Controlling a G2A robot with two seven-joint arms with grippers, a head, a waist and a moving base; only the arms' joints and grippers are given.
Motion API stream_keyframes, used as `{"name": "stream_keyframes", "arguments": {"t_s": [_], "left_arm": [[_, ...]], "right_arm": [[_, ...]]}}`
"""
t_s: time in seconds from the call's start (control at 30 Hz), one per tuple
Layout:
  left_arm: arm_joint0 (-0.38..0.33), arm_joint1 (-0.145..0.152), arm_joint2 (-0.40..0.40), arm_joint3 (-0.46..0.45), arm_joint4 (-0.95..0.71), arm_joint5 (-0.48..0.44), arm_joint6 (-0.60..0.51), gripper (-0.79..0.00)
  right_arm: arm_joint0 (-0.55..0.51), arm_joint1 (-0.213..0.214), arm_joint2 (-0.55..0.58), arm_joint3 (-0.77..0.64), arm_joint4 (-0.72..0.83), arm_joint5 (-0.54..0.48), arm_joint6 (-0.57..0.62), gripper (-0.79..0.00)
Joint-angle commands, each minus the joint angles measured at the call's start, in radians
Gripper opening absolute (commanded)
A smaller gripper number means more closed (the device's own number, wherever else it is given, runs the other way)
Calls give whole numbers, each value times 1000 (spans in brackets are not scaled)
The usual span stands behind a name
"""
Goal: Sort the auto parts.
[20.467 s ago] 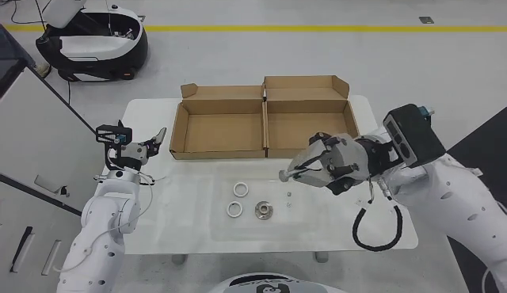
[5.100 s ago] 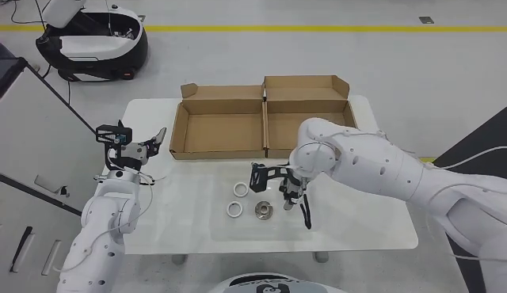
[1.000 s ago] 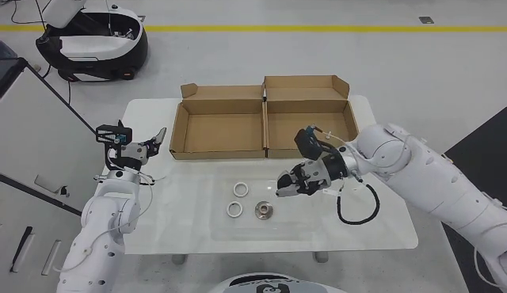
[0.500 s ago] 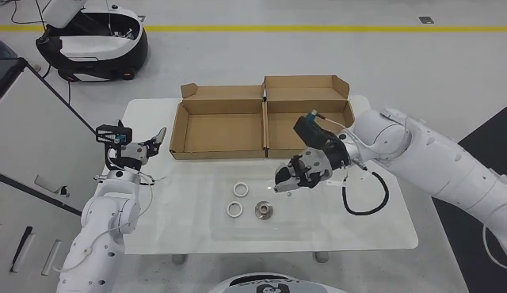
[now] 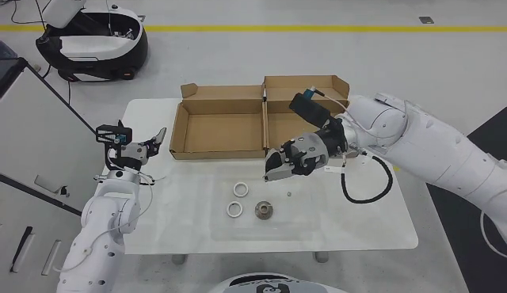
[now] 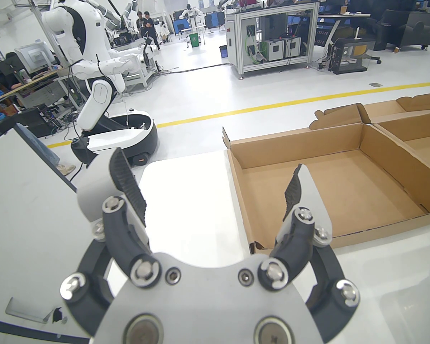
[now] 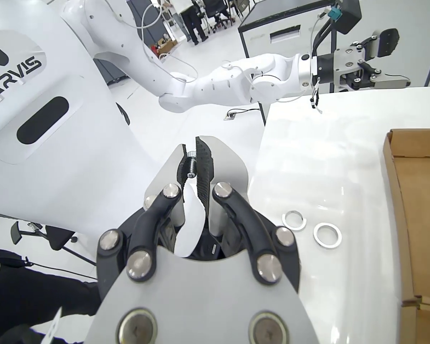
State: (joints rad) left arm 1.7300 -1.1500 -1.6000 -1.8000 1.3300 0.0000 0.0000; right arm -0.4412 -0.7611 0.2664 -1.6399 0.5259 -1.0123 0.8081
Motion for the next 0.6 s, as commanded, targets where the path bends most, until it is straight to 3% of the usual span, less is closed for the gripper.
{"name": "stream_keyframes", "arguments": {"t_s": [0.0, 0.57], "left_arm": [[0, 0, 0, 0, 0, 0, 0, 0], [0, 0, 0, 0, 0, 0, 0, 0]], "right_arm": [[0, 0, 0, 0, 0, 0, 0, -785], [-7, -1, 4, -6, 4, 3, -16, -785]]}}
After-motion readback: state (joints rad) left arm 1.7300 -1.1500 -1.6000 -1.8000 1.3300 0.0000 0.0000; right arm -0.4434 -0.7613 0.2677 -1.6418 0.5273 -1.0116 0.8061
